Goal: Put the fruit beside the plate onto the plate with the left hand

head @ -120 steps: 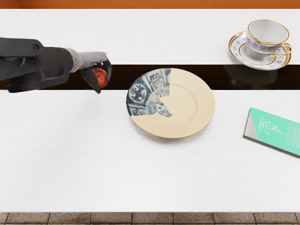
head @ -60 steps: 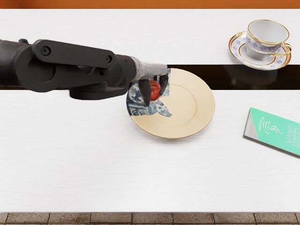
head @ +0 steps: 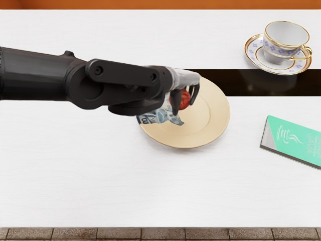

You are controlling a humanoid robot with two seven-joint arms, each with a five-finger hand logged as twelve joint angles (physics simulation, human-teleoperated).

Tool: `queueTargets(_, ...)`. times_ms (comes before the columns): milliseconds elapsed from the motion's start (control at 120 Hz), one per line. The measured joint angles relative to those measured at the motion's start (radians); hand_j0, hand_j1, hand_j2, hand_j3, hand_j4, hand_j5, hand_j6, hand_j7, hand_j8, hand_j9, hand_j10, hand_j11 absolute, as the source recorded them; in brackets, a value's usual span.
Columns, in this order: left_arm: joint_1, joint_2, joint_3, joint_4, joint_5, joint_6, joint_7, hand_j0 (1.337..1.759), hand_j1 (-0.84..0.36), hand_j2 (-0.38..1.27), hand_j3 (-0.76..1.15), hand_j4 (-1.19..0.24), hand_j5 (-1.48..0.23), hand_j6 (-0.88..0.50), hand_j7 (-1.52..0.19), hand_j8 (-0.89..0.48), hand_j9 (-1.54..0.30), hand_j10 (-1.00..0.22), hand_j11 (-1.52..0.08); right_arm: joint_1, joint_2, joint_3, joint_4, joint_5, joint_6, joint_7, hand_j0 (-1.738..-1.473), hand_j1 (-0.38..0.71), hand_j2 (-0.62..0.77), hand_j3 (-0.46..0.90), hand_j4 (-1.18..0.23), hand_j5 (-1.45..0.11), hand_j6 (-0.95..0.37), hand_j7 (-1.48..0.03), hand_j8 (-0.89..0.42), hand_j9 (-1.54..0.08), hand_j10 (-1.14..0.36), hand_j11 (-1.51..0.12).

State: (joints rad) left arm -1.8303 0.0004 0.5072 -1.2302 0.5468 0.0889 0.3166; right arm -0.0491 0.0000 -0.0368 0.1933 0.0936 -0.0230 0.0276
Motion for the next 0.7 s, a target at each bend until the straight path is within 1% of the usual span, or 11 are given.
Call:
queueTargets(50, 0.005, 0.0, 0.003, 0.003, -0.002, 0.018, 0.0, 1.644, -0.23, 0.26, 0.0, -0.83, -1.15, -0.43, -1.12, -0.3, -1.16, -0.57, -1.19, 0.0, 0.0, 0.0, 0.0, 0.0, 0.0, 0.0, -1.658, -0.31, -0.01, 0.0, -0.03, -0.04, -0.03, -0.04, -0.03, -0.04, -0.03, -0.04)
queueTargets(83, 0.005, 0.0, 0.004, 0.004, -0.003, 0.027, 0.0, 1.645, -0.24, 0.27, 0.0, -0.81, -1.11, -0.44, -1.08, -0.31, -1.12, -0.59, -1.15, 0.0, 0.0, 0.0, 0.0, 0.0, 0.0, 0.0, -1.658, -0.31, -0.01, 0.0, -0.03, -0.04, -0.03, -0.04, -0.03, -0.04, -0.03, -0.04)
queueTargets(158, 0.01, 0.0, 0.006, 0.006, -0.005, 0.055, 0.0, 1.648, -0.23, 0.26, 0.0, -0.7, -0.95, -0.48, -0.93, -0.36, -0.96, -0.63, -1.0, 0.0, 0.0, 0.0, 0.0, 0.0, 0.0, 0.0, -1.658, -0.31, -0.01, 0.0, -0.03, -0.04, -0.03, -0.04, -0.03, -0.04, -0.03, -0.04)
queueTargets(192, 0.011, 0.0, 0.006, 0.006, -0.006, 0.063, 0.0, 1.649, -0.21, 0.24, 0.0, -0.66, -0.87, -0.52, -0.86, -0.36, -0.89, -0.66, -0.92, 0.0, 0.0, 0.0, 0.0, 0.0, 0.0, 0.0, -1.658, -0.31, -0.01, 0.0, -0.03, -0.04, -0.03, -0.04, -0.03, -0.04, -0.03, -0.04)
queueTargets(225, 0.012, 0.0, 0.007, 0.007, -0.007, 0.069, 0.0, 1.651, -0.18, 0.21, 0.0, -0.61, -0.8, -0.52, -0.79, -0.35, -0.82, -0.68, -0.84, 0.0, 0.0, 0.0, 0.0, 0.0, 0.0, 0.0, -1.658, -0.31, -0.01, 0.0, -0.03, -0.04, -0.03, -0.04, -0.03, -0.04, -0.03, -0.04)
queueTargets(283, 0.014, 0.0, 0.008, 0.007, -0.008, 0.076, 0.001, 1.652, -0.13, 0.17, 0.0, -0.52, -0.69, -0.46, -0.68, -0.33, -0.7, -0.58, -0.72, 0.0, 0.0, 0.0, 0.0, 0.0, 0.0, 0.0, -1.658, -0.31, -0.01, 0.0, -0.03, -0.04, -0.03, -0.04, -0.03, -0.04, -0.03, -0.04)
queueTargets(350, 0.014, 0.0, 0.008, 0.007, -0.009, 0.08, 0.001, 1.654, -0.08, 0.14, 0.0, -0.45, -0.59, -0.4, -0.58, -0.31, -0.59, -0.49, -0.61, 0.0, 0.0, 0.0, 0.0, 0.0, 0.0, 0.0, -1.658, -0.31, -0.01, 0.0, -0.03, -0.04, -0.03, -0.04, -0.03, -0.04, -0.03, -0.04)
queueTargets(483, 0.026, 0.0, 0.005, 0.006, -0.009, 0.083, -0.001, 1.656, -0.02, 0.1, 0.0, -0.35, -0.46, -0.33, -0.46, -0.28, -0.47, -0.38, -0.47, 0.0, 0.0, 0.0, 0.0, 0.0, 0.0, 0.0, -1.658, -0.31, -0.01, 0.0, -0.03, -0.04, -0.03, -0.04, -0.03, -0.04, -0.03, -0.04)
queueTargets(550, 0.03, 0.053, -0.012, 0.004, -0.008, 0.081, -0.006, 1.657, 0.0, 0.08, 0.0, -0.32, -0.42, -0.31, -0.42, -0.27, -0.43, -0.34, -0.43, 0.0, 0.0, 0.0, 0.0, 0.0, 0.0, 0.0, -1.658, -0.31, -0.01, 0.0, -0.03, -0.04, -0.03, -0.04, -0.03, -0.04, -0.03, -0.04)
queueTargets(650, 0.069, 0.13, -0.066, -0.002, -0.008, 0.074, -0.009, 1.657, 0.02, 0.07, 0.0, -0.3, -0.39, -0.29, -0.38, -0.26, -0.39, -0.31, -0.39, 0.0, 0.0, 0.0, 0.0, 0.0, 0.0, 0.0, -1.658, -0.31, -0.01, 0.0, -0.03, -0.04, -0.03, -0.04, -0.03, -0.04, -0.03, -0.04)
queueTargets(700, 0.1, 0.168, -0.105, -0.012, -0.021, 0.062, -0.01, 1.657, 0.03, 0.07, 0.0, -0.29, -0.37, -0.28, -0.37, -0.26, -0.37, -0.29, -0.38, 0.0, 0.0, 0.0, 0.0, 0.0, 0.0, 0.0, -1.658, -0.31, -0.01, 0.0, -0.03, -0.04, -0.03, -0.04, -0.03, -0.04, -0.03, -0.04)
